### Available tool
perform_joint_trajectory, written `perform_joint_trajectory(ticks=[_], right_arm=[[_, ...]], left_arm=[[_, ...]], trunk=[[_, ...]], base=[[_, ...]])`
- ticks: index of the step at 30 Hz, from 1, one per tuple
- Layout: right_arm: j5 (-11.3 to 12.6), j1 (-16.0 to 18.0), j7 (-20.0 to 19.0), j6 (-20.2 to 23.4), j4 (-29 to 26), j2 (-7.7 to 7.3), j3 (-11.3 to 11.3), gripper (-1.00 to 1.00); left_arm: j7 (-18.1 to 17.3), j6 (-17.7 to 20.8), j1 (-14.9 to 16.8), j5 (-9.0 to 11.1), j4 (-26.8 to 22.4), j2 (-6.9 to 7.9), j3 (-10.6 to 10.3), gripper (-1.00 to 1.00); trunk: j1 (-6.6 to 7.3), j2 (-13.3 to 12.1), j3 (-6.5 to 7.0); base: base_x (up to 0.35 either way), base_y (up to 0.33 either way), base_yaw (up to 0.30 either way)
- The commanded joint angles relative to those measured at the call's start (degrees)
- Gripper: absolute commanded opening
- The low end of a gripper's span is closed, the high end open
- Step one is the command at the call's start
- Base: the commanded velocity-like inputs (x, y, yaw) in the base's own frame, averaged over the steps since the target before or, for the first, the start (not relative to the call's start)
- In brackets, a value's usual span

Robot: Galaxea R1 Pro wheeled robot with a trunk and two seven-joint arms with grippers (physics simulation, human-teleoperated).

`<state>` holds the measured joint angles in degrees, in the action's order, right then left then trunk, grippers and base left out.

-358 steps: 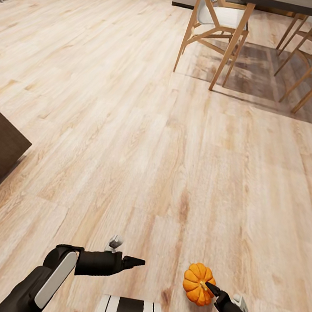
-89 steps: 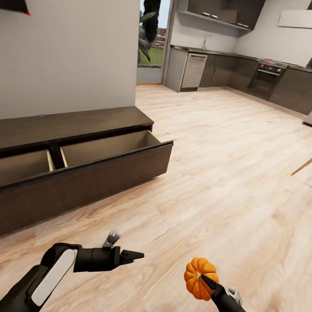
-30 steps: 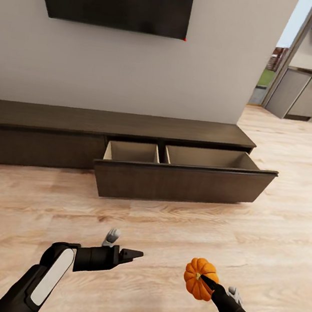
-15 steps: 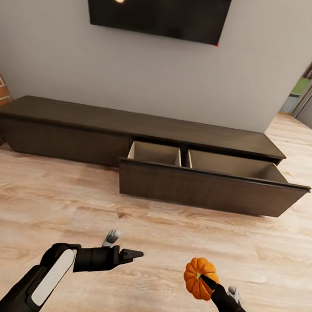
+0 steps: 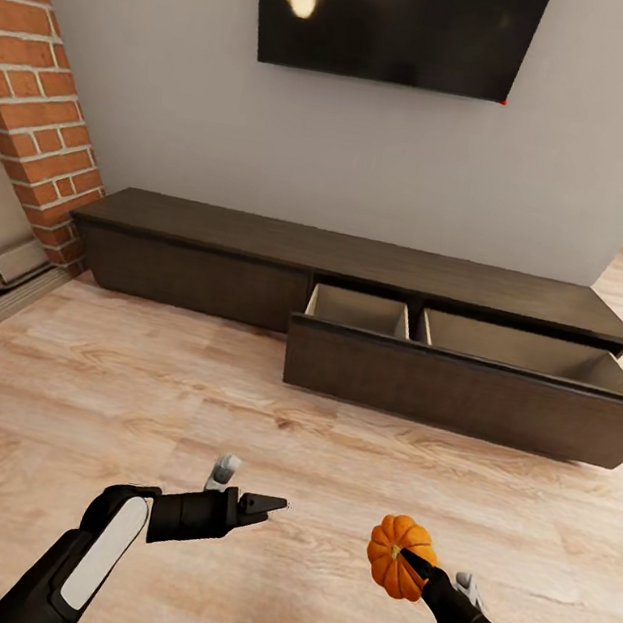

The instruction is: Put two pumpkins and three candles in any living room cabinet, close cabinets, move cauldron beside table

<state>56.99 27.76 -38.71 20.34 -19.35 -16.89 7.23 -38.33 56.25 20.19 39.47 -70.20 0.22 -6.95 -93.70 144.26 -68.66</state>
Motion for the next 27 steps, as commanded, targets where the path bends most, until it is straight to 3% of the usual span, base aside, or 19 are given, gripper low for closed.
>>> perform_joint_trajectory(ticks=[1,27], right_arm=[[0.8,0.0,0.0,0.3,-0.1,-0.07,0.2,-1.00],[0.8,0.0,-0.2,0.3,-0.2,-0.07,0.2,-1.00]], left_arm=[[-0.1,0.2,0.0,0.6,0.1,0.03,-0.1,1.00],[-0.1,0.3,0.0,1.2,-0.5,0.13,-0.3,1.00]], trunk=[[0.01,0.0,-0.04],[0.01,0.0,-0.04]], base=[[-0.001,0.000,0.289],[0.000,0.042,0.290]])
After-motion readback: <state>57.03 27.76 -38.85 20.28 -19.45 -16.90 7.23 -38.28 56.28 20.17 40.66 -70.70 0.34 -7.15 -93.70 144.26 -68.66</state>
